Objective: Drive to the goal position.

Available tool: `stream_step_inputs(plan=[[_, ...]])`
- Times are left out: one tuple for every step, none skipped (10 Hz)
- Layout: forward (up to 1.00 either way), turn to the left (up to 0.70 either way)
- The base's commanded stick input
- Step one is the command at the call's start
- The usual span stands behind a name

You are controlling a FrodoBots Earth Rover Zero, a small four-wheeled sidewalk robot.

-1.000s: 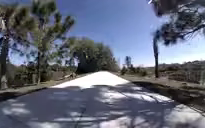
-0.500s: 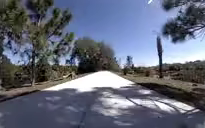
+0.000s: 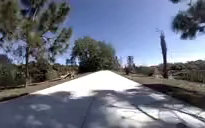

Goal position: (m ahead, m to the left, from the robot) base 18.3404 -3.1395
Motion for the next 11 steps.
stream_step_inputs(plan=[[1.0,0.0],[1.0,0.0],[1.0,0.0],[1.0,0.0],[1.0,0.0],[1.0,0.0],[1.0,-0.01],[1.0,-0.26],[1.0,-0.4],[1.0,-0.4],[1.0,-0.4]])
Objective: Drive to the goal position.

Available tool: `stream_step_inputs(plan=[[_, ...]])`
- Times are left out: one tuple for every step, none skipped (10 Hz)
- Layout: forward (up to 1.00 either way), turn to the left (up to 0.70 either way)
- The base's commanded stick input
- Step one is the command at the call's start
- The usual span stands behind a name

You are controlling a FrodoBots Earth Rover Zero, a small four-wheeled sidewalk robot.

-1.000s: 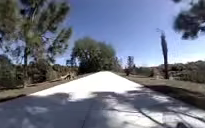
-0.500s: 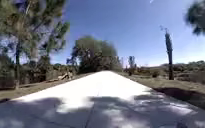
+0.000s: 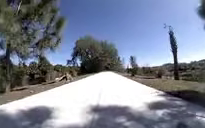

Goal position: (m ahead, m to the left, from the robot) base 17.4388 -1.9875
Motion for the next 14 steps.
stream_step_inputs(plan=[[1.0,-0.37],[1.0,-0.18],[1.0,0.0],[1.0,0.0],[1.0,0.0],[1.0,0.0],[1.0,0.0],[1.0,0.0],[1.0,0.0],[1.0,0.0],[1.0,0.0],[1.0,0.0],[1.0,0.0],[1.0,0.0]])
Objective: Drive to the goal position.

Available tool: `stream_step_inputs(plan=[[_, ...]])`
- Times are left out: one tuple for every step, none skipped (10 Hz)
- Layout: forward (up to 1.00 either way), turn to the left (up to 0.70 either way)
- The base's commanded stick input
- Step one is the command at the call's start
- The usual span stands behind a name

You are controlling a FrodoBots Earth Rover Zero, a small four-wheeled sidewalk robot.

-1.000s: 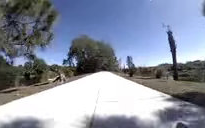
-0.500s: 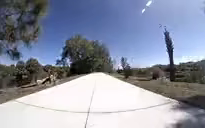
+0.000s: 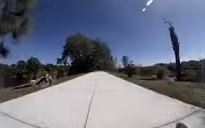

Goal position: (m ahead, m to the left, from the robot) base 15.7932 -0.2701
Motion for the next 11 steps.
stream_step_inputs(plan=[[1.0,0.0],[1.0,0.0],[1.0,0.0],[1.0,0.0],[1.0,0.0],[1.0,0.0],[1.0,0.0],[1.0,0.0],[1.0,0.0],[1.0,0.0],[1.0,0.0]])
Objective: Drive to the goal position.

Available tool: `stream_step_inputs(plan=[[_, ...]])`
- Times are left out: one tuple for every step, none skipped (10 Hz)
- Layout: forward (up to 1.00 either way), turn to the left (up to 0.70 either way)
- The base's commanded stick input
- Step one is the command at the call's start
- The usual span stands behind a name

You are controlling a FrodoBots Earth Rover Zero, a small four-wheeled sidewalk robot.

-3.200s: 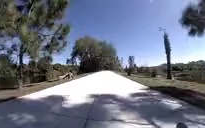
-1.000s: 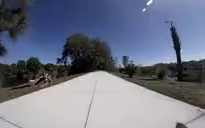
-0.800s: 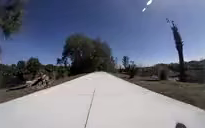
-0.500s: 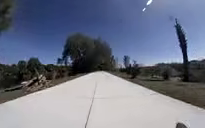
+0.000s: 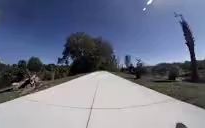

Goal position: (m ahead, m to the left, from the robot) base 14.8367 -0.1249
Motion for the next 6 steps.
stream_step_inputs(plan=[[1.0,0.0],[1.0,0.0],[1.0,0.0],[1.0,0.0],[1.0,0.0],[1.0,0.0]])
